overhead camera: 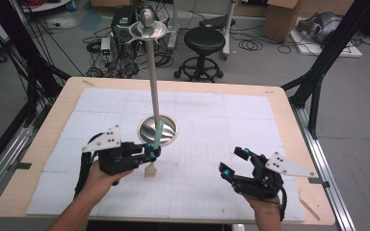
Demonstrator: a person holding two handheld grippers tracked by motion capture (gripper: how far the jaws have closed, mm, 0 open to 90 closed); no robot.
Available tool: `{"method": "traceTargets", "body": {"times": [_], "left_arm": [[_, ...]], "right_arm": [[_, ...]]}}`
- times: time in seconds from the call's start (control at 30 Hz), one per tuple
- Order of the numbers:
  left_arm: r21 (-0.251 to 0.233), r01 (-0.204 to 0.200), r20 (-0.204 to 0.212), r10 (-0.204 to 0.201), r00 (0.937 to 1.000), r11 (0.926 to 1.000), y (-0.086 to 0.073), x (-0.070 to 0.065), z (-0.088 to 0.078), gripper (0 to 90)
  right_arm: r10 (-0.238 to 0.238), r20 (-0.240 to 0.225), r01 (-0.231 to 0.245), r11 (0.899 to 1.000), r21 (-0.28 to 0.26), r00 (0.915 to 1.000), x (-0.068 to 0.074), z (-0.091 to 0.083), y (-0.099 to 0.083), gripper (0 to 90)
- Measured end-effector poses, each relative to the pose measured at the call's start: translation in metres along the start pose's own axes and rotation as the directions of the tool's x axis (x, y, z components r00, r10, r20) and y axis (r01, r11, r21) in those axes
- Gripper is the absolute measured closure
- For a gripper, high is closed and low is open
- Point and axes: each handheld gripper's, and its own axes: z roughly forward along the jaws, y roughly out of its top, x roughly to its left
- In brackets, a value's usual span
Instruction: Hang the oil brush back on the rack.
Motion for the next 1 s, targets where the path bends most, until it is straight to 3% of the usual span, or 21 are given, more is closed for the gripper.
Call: {"method": "traceTargets", "body": {"times": [0.13,0.4,0.73,1.0], "left_arm": [[-0.037,0.005,-0.051,-0.007,0.9987,0.9993,0.019,0.008,-0.002,84.1],[-0.061,-0.036,-0.125,0.028,0.9918,0.9975,0.06,0.013,0.0,84.1],[-0.056,-0.072,-0.173,0.061,0.983,0.9959,0.101,0.015,0.012,84.1],[-0.071,-0.068,-0.196,0.053,0.9793,0.9952,0.124,0.02,0.021,84.1]], "right_arm": [[-0.021,0.056,0.02,1.0,0.014,0.9982,-0.003,-0.012,-0.011,20.8],[-0.007,0.094,0.006,1.0,0.011,0.9955,-0.01,-0.019,-0.016,20.8],[0.001,0.114,-0.003,1.0,0.012,0.9935,-0.012,-0.02,-0.018,20.8],[0.0,0.119,-0.001,1.0,0.007,0.9929,-0.014,-0.021,-0.018,20.8]]}}
